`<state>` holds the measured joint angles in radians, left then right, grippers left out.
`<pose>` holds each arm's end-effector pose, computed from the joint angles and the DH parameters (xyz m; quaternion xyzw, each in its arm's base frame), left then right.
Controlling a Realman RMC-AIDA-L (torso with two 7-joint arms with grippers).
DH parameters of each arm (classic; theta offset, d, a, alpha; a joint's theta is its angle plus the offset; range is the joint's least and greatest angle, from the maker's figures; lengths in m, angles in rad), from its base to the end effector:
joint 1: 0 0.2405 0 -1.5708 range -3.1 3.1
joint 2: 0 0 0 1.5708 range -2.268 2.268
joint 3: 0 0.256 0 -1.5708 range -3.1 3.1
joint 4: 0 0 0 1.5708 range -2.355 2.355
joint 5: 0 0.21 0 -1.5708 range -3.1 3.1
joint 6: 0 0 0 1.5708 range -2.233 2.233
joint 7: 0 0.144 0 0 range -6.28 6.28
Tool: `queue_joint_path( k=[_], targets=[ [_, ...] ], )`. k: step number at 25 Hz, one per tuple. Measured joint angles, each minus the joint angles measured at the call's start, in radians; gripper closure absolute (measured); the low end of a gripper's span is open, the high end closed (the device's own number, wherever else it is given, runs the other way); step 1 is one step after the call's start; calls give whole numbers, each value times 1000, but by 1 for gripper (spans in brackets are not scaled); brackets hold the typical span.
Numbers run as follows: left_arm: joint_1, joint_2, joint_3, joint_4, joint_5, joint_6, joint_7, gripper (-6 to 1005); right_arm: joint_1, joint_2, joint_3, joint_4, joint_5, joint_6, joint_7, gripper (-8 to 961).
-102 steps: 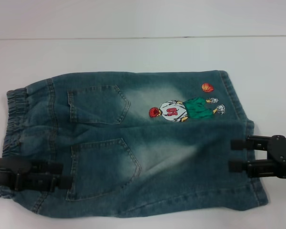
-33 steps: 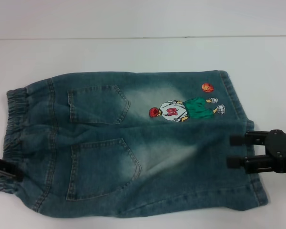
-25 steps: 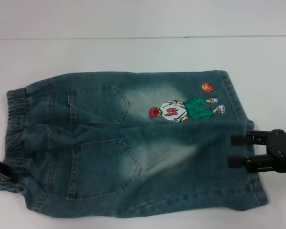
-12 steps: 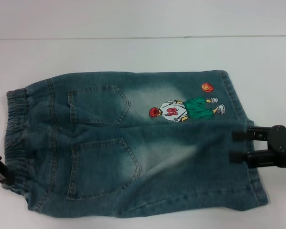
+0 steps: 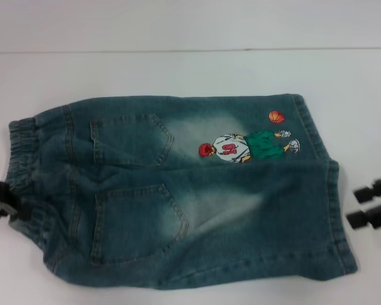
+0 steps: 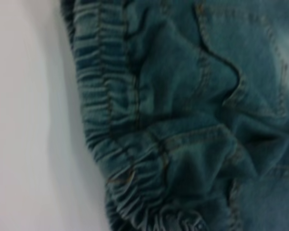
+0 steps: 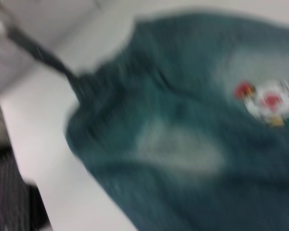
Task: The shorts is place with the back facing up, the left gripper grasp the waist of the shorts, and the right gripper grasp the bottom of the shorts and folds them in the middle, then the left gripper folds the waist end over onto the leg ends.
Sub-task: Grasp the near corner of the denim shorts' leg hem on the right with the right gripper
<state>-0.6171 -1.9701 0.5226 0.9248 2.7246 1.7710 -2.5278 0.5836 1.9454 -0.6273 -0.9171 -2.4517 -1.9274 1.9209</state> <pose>-0.3132 0.3240 0.0858 -0.7287 -0.6744 0.0267 0.1162 0.2799 0.3128 0.0820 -0.9228 0.3841 0.0269 0.0157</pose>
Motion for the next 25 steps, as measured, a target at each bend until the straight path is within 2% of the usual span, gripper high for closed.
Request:
queue_joint_path(
  k=[2,6,12,25],
  targets=[
    [0,2,-14,1,-9,-5,0,964,21,1,-2,-17,-104,-8,-3,39],
    [-5,4,-35,-3,-11,-12,0,962,46,2,-17,-14,-206,-19,-17,39],
    [-12,0,-36,-5,-12,-14,-1,959,51,10,-105,2,-241,-21,-12,38],
    [-20,-5,-32,-36,-13,-40,0,953,96,29,-136,121,-258,61,-20,39]
  ],
)
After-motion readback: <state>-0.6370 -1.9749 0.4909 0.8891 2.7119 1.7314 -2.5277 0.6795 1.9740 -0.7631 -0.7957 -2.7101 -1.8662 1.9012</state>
